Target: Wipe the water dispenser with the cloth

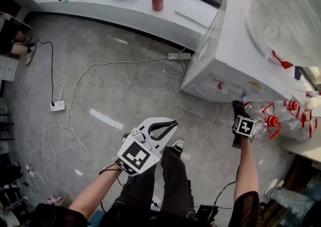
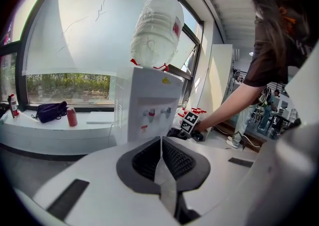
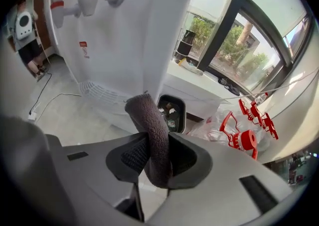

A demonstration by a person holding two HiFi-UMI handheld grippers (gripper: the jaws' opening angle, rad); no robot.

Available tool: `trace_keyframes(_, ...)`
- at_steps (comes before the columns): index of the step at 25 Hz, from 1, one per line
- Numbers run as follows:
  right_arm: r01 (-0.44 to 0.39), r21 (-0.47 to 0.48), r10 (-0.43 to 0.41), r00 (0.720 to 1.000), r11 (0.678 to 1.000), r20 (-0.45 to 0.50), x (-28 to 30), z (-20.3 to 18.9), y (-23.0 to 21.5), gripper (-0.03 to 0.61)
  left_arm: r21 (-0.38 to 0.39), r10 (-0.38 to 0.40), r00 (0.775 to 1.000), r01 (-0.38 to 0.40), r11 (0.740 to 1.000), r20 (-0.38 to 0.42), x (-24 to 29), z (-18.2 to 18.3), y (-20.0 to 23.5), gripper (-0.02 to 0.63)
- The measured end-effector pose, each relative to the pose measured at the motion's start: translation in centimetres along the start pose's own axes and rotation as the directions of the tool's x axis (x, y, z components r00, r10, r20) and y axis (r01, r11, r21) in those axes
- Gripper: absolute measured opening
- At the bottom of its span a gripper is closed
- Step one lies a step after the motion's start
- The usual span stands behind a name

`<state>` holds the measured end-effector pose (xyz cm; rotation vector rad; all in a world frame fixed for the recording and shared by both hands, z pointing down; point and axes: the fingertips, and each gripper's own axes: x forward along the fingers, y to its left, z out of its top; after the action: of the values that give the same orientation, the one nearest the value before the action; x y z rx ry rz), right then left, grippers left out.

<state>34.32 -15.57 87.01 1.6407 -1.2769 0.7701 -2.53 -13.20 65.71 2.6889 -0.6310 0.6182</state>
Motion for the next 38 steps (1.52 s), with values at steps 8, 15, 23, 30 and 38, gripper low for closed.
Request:
trace_keyframes(8,-0.102,0.074,0.100,0.995,0.992,0.029,-8.0,-1.8,3.5,0.109,-0.030,-0.012,1.000,0.013,0.999,0.022,-2.4,3.1,-1.8,0.020)
trace_keyframes(15,-0.238,0.093,0.221,0.962,0.967,0.162,-19.5,0.4,6.0,0.109,-0.037,-0.001,0.999,0.003,0.999,0.054,-5.7,6.8,-2.4,0.020)
trace_keyframes(23,-0.313,0.124,0.268,0.919,0.942,0.288,-34.9,3.1,7.9,0.109,-0.036,-0.010,0.996,0.013,0.999,0.083,-12.4,10.9,-4.4,0.020)
trace_keyframes(30,-0.352,0.213,0.250,0.885,0.912,0.393,-44.0,4.0,10.0,0.109,-0.050,0.000,0.996,0.005,0.999,0.093,-19.2,11.6,-5.4,0.020)
trace_keyframes(38,-0.352,0.272,0.197,0.862,0.896,0.467,-49.4,3.8,10.7,0.109,-0.006,-0.003,0.992,0.004,1.000,0.123,-23.2,13.5,-5.4,0.020)
